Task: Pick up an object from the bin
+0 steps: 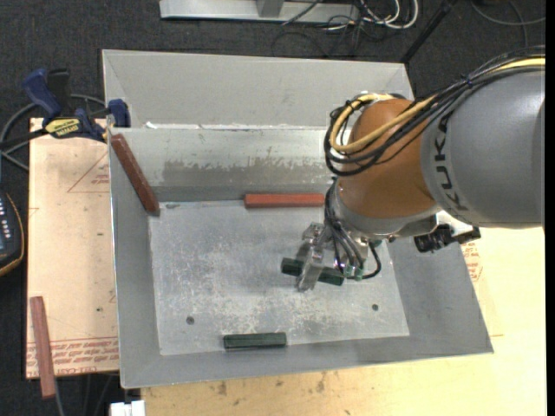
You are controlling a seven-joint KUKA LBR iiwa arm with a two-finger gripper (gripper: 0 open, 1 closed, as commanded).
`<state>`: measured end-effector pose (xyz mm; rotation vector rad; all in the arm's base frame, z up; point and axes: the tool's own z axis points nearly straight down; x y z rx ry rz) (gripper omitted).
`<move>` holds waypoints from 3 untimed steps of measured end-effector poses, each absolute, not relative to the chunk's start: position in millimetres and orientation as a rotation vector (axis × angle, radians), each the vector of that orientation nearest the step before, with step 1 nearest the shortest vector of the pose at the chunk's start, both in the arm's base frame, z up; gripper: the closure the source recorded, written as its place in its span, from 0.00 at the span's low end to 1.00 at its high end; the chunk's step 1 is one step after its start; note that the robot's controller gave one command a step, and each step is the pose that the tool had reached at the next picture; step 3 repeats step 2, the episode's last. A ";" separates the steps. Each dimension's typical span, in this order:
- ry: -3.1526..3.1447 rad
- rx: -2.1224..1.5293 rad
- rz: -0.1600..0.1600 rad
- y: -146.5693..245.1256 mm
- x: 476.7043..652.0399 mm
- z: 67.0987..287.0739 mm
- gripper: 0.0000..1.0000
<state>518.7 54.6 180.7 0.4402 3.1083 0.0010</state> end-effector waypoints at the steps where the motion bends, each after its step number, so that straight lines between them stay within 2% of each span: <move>1: 3.108 0.437 0.002 54.9 519.4 189.0 1.00; 3: 3.109 0.434 0.001 55.0 519.9 192.6 1.00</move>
Offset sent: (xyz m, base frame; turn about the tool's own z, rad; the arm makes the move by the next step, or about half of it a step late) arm 0.0000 0.0001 0.0086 0.0000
